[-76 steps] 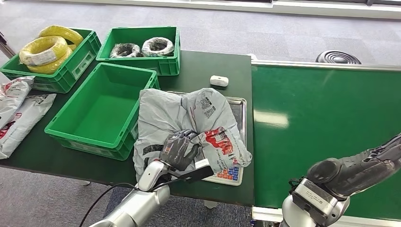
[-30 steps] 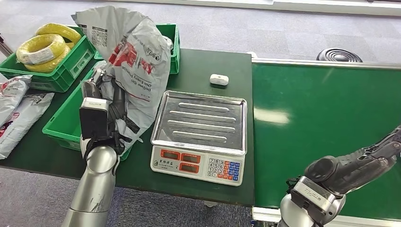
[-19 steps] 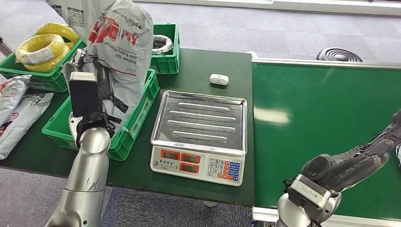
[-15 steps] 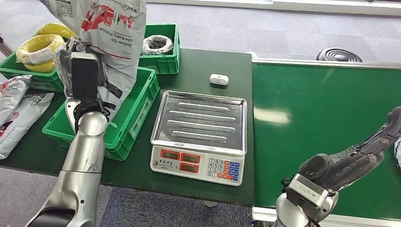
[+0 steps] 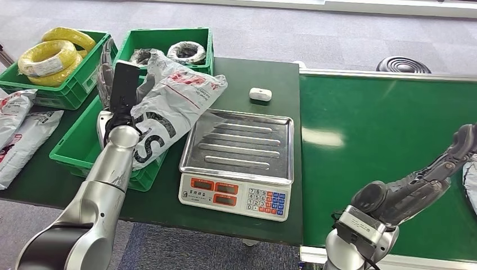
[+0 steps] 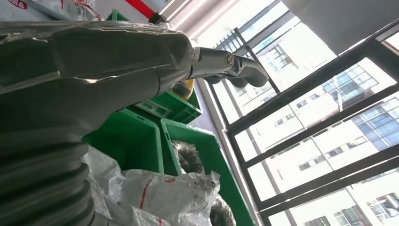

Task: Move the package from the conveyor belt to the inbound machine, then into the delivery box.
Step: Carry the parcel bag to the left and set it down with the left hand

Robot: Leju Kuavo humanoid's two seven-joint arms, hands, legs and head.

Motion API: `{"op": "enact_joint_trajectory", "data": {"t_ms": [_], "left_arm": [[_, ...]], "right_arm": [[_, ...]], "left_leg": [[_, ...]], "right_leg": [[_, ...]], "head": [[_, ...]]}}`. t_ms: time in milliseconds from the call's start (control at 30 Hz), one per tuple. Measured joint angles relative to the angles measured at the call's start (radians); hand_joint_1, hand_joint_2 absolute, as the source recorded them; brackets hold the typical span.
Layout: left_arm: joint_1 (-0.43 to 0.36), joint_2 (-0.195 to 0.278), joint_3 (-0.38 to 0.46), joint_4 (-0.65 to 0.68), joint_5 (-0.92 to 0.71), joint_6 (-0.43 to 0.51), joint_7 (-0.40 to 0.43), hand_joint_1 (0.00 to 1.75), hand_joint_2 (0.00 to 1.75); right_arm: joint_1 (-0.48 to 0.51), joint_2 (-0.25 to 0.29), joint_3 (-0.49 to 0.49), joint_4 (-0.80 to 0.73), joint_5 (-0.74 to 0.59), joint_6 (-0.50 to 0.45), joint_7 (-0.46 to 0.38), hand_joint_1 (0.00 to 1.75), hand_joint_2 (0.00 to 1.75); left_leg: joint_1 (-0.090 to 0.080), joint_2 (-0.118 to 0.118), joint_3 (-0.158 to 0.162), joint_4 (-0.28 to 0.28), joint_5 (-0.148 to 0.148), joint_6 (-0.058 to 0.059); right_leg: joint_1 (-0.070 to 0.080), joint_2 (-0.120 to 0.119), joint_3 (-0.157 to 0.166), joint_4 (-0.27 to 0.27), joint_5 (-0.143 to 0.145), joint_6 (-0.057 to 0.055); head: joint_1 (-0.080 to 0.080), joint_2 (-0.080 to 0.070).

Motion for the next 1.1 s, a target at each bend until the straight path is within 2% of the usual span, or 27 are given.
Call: {"op": "enact_joint_trajectory", "data": {"t_ms": [300, 467, 600, 733, 933, 1000, 1100], "left_arm": [[0.0, -0.014, 0.013, 0.103, 0.031, 0.012, -0.061, 0.0, 1.75], [0.004, -0.021, 0.019, 0.117, 0.046, 0.014, -0.084, 0.0, 1.75], [0.032, -0.032, 0.025, 0.076, 0.121, -0.013, -0.146, 0.0, 1.75], [0.147, -0.062, 0.011, -0.107, 0.241, -0.12, -0.18, 0.0, 1.75], [0.393, -0.09, -0.08, -0.444, 0.444, -0.252, -0.209, 0.0, 1.75], [0.481, -0.09, -0.114, -0.56, 0.53, -0.303, -0.232, 0.0, 1.75], [0.597, -0.085, -0.145, -0.715, 0.636, -0.376, -0.268, 0.0, 1.75]], "right_arm": [[0.01, 0.0, -0.001, 0.0, 0.015, 0.0, 0.0, 0.0, 0.0], [0.015, 0.0, -0.002, 0.0, 0.013, 0.0, 0.0, 0.0, 0.0], [0.019, 0.0, -0.015, 0.016, 0.001, 0.0, 0.0, 0.0, 0.0], [0.009, 0.0, -0.064, 0.072, 0.04, 0.0, 0.006, 0.0, 0.0], [-0.06, -0.005, -0.137, 0.155, 0.111, 0.003, 0.062, 0.0, 0.0], [-0.077, -0.019, -0.124, 0.167, 0.019, 0.024, 0.091, 0.0, 0.0], [-0.085, -0.052, -0.072, 0.171, -0.188, 0.101, 0.117, 0.0, 0.0]], "left_leg": [[0.0, 0.0, 0.0, 0.0, 0.0, 0.0], [0.0, 0.0, 0.0, 0.0, 0.0, 0.0], [0.0, 0.0, 0.0, 0.0, 0.0, 0.0], [0.0, 0.001, -0.001, 0.0, 0.0, 0.0], [0.0, 0.001, -0.002, 0.0, -0.001, 0.0], [0.0, 0.001, -0.002, 0.0, -0.001, 0.0], [0.0, 0.003, -0.003, 0.0, -0.001, 0.0]], "right_leg": [[0.0, 0.0, 0.0, 0.0, 0.0, 0.0], [0.0, 0.0, 0.0, 0.0, 0.0, 0.0], [0.0, 0.0, 0.0, 0.0, 0.0, 0.0], [0.0, 0.0, 0.0, 0.0, 0.0, 0.0], [0.0, 0.001, -0.002, 0.0, 0.0, 0.0], [0.0, 0.001, -0.002, 0.0, 0.0, 0.0], [0.0, 0.002, -0.004, 0.0, 0.0, 0.0]], "head": [[0.0, 0.0], [0.0, 0.0], [0.0, 0.0], [0.0, 0.0], [0.0, 0.0], [0.0, 0.0], [0.0, 0.0]]}}
